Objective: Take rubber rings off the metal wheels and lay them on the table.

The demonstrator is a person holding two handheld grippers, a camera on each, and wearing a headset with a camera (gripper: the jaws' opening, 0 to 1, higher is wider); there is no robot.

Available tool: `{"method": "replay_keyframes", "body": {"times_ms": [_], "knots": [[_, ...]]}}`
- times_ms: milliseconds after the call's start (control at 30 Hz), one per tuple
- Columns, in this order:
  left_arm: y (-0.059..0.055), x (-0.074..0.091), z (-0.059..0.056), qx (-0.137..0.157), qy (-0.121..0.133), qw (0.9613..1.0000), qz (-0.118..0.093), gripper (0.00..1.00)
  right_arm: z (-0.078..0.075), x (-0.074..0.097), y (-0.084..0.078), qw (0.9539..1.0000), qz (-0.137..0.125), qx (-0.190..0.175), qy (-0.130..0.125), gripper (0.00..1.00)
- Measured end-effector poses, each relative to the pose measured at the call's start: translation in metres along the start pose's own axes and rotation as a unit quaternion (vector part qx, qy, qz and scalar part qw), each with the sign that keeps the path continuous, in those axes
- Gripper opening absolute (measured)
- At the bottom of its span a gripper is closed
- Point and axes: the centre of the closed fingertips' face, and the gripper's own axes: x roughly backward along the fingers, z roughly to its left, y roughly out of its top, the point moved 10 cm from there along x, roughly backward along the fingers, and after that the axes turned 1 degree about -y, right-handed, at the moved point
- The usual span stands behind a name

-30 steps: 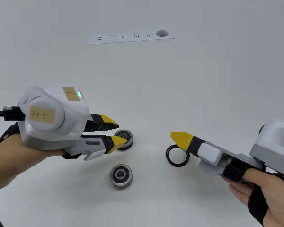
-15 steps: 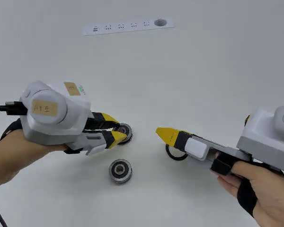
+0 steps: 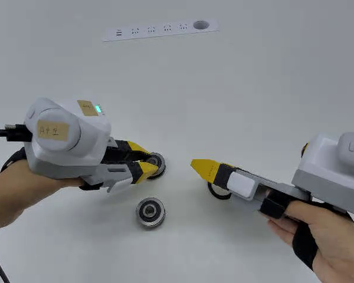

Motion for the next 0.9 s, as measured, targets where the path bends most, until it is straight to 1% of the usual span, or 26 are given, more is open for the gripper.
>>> {"method": "replay_keyframes", "body": {"times_ms": [133, 300, 367, 400, 467, 567, 700, 767, 900], "knots": [[0.000, 0.000, 0.000, -0.001, -0.001, 1.0000, -0.001, 0.15, 0.000, -0.002, 0.000, 1.0000, 0.002, -0.001, 0.003, 0.23], [-0.001, 0.000, -0.001, -0.010, 0.001, 0.9999, 0.000, 0.14, 0.000, -0.006, 0.000, 0.9999, 0.004, -0.004, 0.008, 0.23], [-0.001, 0.000, -0.001, -0.024, 0.002, 0.9997, 0.003, 0.14, 0.000, -0.010, -0.001, 0.9999, 0.008, -0.005, 0.012, 0.23], [0.000, 0.000, -0.001, -0.026, 0.002, 0.9996, 0.005, 0.13, 0.000, -0.012, -0.001, 0.9998, 0.009, -0.006, 0.014, 0.24], [0.000, 0.000, -0.001, -0.033, 0.002, 0.9994, 0.008, 0.13, 0.000, -0.017, -0.002, 0.9997, 0.016, -0.008, 0.019, 0.28], [0.000, 0.000, -0.001, -0.036, 0.000, 0.9993, 0.009, 0.13, 0.001, -0.028, -0.006, 0.9987, 0.029, -0.024, 0.033, 0.36], [0.000, 0.000, 0.000, -0.040, -0.002, 0.9992, 0.008, 0.13, 0.003, -0.040, -0.009, 0.9977, 0.040, -0.035, 0.041, 0.46], [0.000, 0.000, 0.000, -0.041, -0.004, 0.9991, 0.008, 0.13, 0.003, -0.046, -0.012, 0.9976, 0.043, -0.036, 0.040, 0.48], [0.000, 0.000, 0.000, -0.043, -0.006, 0.9990, 0.008, 0.13, 0.002, -0.053, -0.013, 0.9974, 0.047, -0.037, 0.041, 0.49]]}}
